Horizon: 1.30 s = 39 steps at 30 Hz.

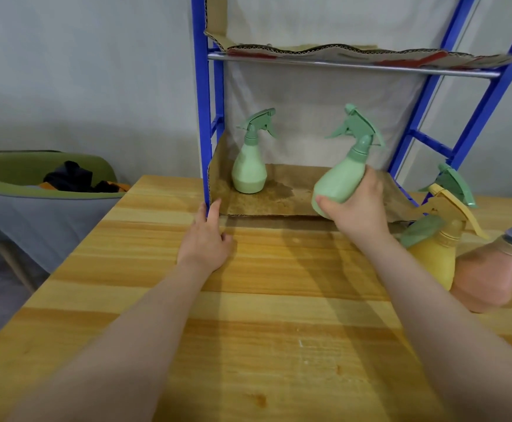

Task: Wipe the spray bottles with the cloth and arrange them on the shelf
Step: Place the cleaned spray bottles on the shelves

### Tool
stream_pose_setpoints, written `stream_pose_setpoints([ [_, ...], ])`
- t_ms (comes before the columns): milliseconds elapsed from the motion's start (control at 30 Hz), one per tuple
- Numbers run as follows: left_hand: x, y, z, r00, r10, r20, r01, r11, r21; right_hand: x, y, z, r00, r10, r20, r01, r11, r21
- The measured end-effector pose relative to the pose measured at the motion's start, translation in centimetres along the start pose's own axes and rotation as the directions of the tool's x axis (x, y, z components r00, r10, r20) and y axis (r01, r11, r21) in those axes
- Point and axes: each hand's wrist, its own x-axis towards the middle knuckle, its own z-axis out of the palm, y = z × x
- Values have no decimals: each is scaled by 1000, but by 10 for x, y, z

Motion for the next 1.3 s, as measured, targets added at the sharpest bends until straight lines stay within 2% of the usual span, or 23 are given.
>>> stream_pose_setpoints([
  [133,0,0,2,1000,-1,-3,1,1000,-11,30,6,30,997,56,59,-53,997,-63],
  [367,2,-1,5,1000,-2,-23,2,1000,15,70,19,64,992,31,123,-14,990,-142],
  [467,2,0,5,1000,-10,-19,10,1000,26,81,21,73,988,23,154,-5,993,-119],
  [700,2,2,3,1000,-21,-16,21,999,34,84,20,84,993,55,105,-40,989,-140],
  [900,1,2,2,1000,-17,-12,17,1000,9,57,19,67,989,84,119,-64,984,-165],
  [1133,2,1,2,1000,-17,14,17,999,-28,-16,22,11,983,-35,179,76,970,-231],
  [1300,1,1,1,999,-20,32,21,999,-33,-68,35,-40,984,-131,117,158,952,-260],
])
